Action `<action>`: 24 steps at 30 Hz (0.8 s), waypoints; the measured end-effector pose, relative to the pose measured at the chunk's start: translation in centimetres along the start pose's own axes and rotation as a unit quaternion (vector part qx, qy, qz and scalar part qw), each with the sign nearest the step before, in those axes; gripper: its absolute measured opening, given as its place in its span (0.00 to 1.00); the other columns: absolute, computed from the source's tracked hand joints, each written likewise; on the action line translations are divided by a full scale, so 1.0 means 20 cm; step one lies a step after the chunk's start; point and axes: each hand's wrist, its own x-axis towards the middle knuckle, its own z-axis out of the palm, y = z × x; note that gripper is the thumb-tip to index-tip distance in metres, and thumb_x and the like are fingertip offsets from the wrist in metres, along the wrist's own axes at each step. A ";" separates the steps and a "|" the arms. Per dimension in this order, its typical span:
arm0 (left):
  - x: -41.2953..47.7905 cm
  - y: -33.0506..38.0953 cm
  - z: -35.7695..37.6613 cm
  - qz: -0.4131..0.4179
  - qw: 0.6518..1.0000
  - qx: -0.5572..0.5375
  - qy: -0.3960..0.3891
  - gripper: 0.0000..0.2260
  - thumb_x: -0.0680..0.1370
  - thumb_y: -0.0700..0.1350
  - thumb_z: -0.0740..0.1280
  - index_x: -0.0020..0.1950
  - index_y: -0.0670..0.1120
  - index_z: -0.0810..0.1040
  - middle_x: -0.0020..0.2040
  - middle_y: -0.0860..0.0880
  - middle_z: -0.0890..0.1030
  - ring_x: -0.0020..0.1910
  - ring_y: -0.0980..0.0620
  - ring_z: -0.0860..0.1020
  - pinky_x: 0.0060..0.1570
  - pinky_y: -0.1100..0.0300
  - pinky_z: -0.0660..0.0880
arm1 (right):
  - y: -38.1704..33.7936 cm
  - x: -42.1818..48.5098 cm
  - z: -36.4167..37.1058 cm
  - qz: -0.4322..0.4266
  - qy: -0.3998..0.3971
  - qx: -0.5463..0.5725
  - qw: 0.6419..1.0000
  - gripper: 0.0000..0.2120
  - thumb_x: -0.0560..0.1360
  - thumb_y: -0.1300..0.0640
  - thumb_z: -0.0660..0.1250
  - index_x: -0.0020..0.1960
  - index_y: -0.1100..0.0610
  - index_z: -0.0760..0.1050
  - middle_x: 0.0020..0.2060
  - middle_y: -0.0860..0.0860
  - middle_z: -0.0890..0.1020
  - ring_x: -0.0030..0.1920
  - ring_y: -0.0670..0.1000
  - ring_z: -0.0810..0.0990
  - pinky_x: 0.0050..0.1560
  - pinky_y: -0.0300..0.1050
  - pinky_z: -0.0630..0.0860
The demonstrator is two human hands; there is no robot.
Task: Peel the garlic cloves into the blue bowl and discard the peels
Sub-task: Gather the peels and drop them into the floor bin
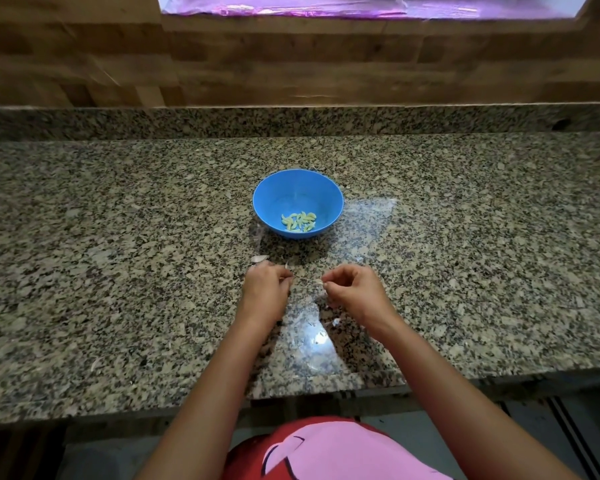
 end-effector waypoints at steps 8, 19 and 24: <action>-0.04 0.07 0.02 0.045 0.990 -0.120 -0.051 0.07 0.74 0.44 0.71 0.51 0.45 0.83 0.43 0.51 0.83 0.37 0.59 0.80 0.38 0.71 0.76 | -0.02 0.00 0.00 -0.027 0.012 0.000 1.000 0.11 0.73 0.68 0.67 0.43 0.56 0.68 0.38 0.54 0.75 0.38 0.52 0.76 0.44 0.56 0.79; -0.02 0.04 0.03 -0.061 0.976 -0.209 -0.019 0.03 0.73 0.41 0.71 0.45 0.46 0.83 0.40 0.51 0.82 0.38 0.56 0.79 0.38 0.69 0.74 | 0.03 0.04 -0.04 -0.085 0.069 -0.068 0.992 0.12 0.73 0.67 0.67 0.41 0.53 0.67 0.39 0.57 0.77 0.40 0.57 0.78 0.42 0.50 0.78; -0.05 0.02 0.06 -0.012 0.996 -0.083 -0.015 0.05 0.75 0.41 0.69 0.49 0.43 0.83 0.44 0.50 0.83 0.39 0.58 0.77 0.37 0.74 0.70 | 0.02 0.21 -0.03 -0.050 0.084 -0.118 0.988 0.09 0.73 0.69 0.64 0.46 0.57 0.69 0.42 0.53 0.76 0.43 0.52 0.76 0.45 0.48 0.77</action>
